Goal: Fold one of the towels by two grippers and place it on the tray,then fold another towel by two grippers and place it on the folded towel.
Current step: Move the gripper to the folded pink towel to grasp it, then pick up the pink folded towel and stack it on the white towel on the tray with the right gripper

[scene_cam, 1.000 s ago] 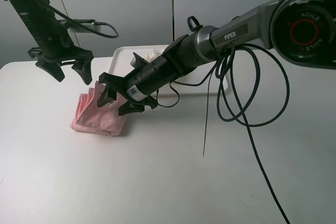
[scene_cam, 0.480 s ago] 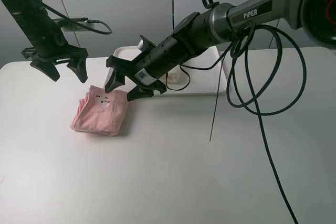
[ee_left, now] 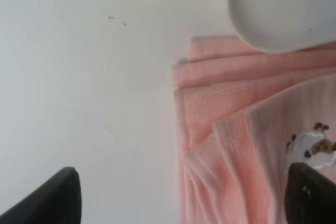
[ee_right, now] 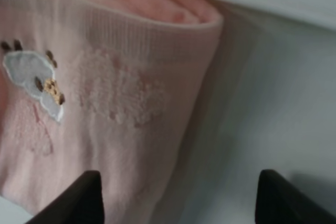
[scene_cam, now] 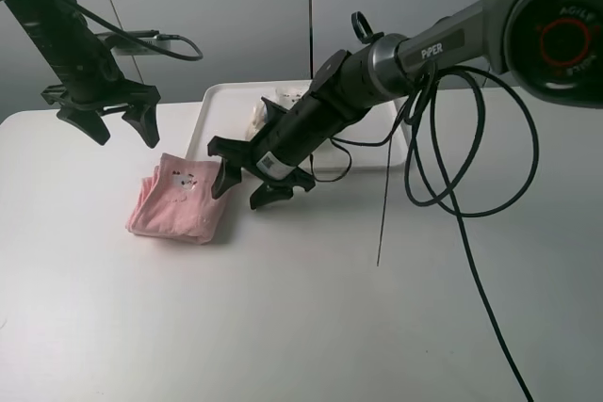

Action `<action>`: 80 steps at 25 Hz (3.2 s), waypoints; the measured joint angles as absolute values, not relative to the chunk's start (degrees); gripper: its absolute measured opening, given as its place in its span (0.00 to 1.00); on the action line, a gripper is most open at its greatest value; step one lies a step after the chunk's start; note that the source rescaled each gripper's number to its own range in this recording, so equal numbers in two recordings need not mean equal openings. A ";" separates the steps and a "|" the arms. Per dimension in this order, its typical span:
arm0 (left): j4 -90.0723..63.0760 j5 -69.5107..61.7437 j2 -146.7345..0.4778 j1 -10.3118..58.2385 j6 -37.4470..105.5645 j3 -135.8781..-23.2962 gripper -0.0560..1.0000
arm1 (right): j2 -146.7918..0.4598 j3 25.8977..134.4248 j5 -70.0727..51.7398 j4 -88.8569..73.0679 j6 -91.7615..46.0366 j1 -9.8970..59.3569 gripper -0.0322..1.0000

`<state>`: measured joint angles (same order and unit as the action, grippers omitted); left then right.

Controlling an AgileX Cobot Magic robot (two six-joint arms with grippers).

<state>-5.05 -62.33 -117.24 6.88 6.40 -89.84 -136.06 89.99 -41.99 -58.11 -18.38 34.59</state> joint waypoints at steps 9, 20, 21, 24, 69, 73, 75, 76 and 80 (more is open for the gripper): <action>-5.17 -61.90 -117.24 6.88 6.40 -89.84 1.00 | -136.35 89.99 -40.99 -65.35 -23.96 34.61 0.67; -8.99 -61.90 -117.24 6.88 8.48 -89.84 1.00 | -136.73 89.99 -38.16 -67.22 -25.70 35.99 0.67; -8.99 -61.90 -117.24 6.88 8.57 -89.84 1.00 | -136.98 89.99 -38.16 -68.04 -25.87 35.99 0.67; -8.99 -61.90 -117.24 6.88 8.81 -89.84 1.00 | -138.08 89.99 -37.85 -70.96 -27.26 36.64 0.67; -12.56 -63.85 -117.24 3.50 11.55 -89.84 1.00 | -120.37 89.99 -45.99 -22.16 -10.16 36.34 0.10; -12.83 -63.98 -117.24 3.50 11.93 -89.84 1.00 | -116.32 89.99 -47.18 -22.10 -9.20 32.75 0.10; -12.70 -63.98 -117.24 3.50 11.93 -89.84 1.00 | -114.40 89.99 -48.37 -24.63 -8.98 29.76 0.10; -12.53 -63.98 -117.24 3.50 11.98 -89.84 1.00 | -113.65 89.99 -48.79 -26.14 -9.27 28.55 0.10; -12.03 -63.98 -117.24 3.50 12.07 -89.84 1.00 | -112.22 89.99 -49.67 -33.06 -10.17 23.59 0.10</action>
<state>-12.03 -63.98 -117.24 3.50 12.07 -89.84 -112.22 89.99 -49.67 -33.06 -10.17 23.59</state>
